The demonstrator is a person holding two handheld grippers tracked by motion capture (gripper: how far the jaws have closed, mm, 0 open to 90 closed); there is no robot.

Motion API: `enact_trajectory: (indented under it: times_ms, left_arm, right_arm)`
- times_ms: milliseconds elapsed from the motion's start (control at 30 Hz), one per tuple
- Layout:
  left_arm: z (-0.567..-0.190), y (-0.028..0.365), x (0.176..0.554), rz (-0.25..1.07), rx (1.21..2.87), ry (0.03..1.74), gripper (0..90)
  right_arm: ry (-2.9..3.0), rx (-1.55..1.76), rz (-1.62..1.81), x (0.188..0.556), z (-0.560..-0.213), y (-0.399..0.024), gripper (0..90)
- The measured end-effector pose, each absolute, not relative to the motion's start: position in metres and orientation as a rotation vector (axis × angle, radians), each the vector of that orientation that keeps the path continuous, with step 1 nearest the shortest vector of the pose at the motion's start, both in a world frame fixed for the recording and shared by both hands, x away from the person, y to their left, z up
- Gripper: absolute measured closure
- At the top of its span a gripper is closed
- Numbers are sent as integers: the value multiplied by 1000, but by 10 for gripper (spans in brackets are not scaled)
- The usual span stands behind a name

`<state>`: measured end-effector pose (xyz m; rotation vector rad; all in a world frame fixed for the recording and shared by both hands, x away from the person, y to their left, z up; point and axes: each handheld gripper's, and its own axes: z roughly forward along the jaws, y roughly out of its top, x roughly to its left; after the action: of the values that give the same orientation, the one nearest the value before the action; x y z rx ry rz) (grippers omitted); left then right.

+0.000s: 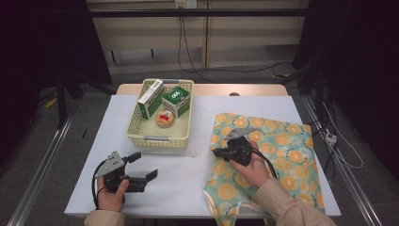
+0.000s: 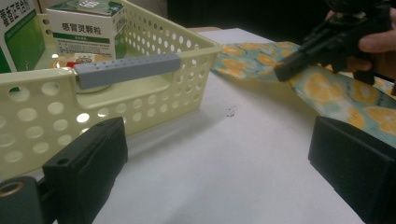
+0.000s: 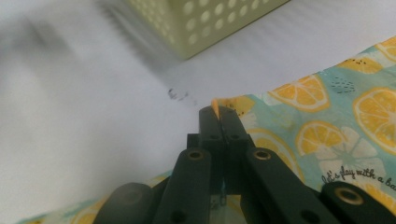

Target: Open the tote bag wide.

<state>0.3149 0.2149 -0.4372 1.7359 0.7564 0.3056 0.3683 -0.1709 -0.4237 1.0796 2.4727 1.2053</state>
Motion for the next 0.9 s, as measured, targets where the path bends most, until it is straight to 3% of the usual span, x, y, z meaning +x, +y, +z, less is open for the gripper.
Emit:
enact_trajectory:
  times_ms: [667,900]
  left_arm:
    - [-435,209,313,275,1740,719,45]
    - [-435,209,315,270,1732,724,45]
  right_arm:
    - [2363,1306,1194,454,-427,-169,900]
    - [2293,1301,1186,485,-413,-165,900]
